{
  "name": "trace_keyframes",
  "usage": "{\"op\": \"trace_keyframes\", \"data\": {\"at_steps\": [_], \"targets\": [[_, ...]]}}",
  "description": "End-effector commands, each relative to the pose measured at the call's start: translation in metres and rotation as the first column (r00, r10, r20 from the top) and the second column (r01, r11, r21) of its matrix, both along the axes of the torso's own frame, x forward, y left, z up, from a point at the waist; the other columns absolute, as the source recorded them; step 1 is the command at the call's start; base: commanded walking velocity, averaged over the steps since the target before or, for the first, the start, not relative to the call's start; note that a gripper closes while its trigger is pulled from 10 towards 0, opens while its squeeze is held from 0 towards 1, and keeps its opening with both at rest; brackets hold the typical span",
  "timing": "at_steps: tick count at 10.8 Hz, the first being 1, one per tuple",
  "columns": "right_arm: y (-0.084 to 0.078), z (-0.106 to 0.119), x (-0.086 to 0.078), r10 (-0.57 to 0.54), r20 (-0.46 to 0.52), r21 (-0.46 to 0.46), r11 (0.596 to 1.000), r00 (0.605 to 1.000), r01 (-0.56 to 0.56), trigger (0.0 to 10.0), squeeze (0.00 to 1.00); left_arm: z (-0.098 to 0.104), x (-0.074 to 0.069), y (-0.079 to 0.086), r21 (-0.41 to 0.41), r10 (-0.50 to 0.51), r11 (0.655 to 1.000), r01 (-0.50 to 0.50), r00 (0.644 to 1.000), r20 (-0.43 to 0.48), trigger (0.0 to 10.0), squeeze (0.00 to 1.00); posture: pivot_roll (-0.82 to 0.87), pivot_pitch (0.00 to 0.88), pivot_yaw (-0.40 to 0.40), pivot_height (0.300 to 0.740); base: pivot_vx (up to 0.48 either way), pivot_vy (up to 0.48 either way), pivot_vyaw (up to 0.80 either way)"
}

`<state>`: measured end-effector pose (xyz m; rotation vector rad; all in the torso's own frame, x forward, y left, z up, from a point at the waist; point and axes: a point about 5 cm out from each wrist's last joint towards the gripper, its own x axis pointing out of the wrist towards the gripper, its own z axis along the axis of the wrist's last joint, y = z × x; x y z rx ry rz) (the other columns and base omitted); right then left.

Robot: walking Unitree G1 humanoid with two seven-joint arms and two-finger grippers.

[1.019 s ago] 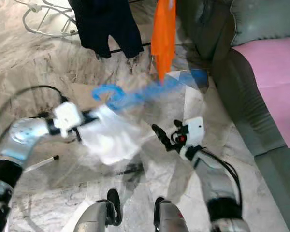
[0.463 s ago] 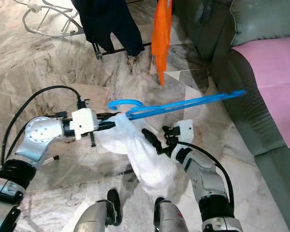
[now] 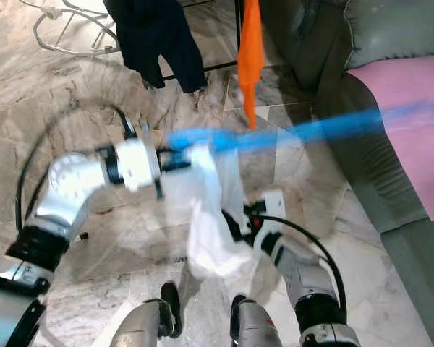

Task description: Hang hanger

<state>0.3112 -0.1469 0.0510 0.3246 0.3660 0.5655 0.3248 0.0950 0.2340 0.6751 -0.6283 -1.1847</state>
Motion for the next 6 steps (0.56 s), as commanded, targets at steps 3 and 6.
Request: {"op": "trace_keyframes", "data": {"at_steps": [3, 6], "targets": [[-0.012, -0.017, -0.002, -0.105, -0.077, -0.017, 0.994, 0.991, 0.104, 10.0, 0.00, 0.029, -0.004, 0.002, -0.083, 0.011, 0.997, -0.004, 0.997, 0.079, 0.0, 0.00, -0.09, 0.309, 0.051, 0.740, 0.000, 0.000, 0.00], [-0.061, -0.033, -0.010, -0.343, -0.163, -0.151, 0.935, 0.925, 0.320, 10.0, 0.00, 0.031, 0.011, 0.026, -0.096, 0.150, 0.985, -0.142, 0.985, 0.088, 0.0, 0.00, -0.10, 0.308, 0.048, 0.740, 0.000, 0.000, 0.00]]}}
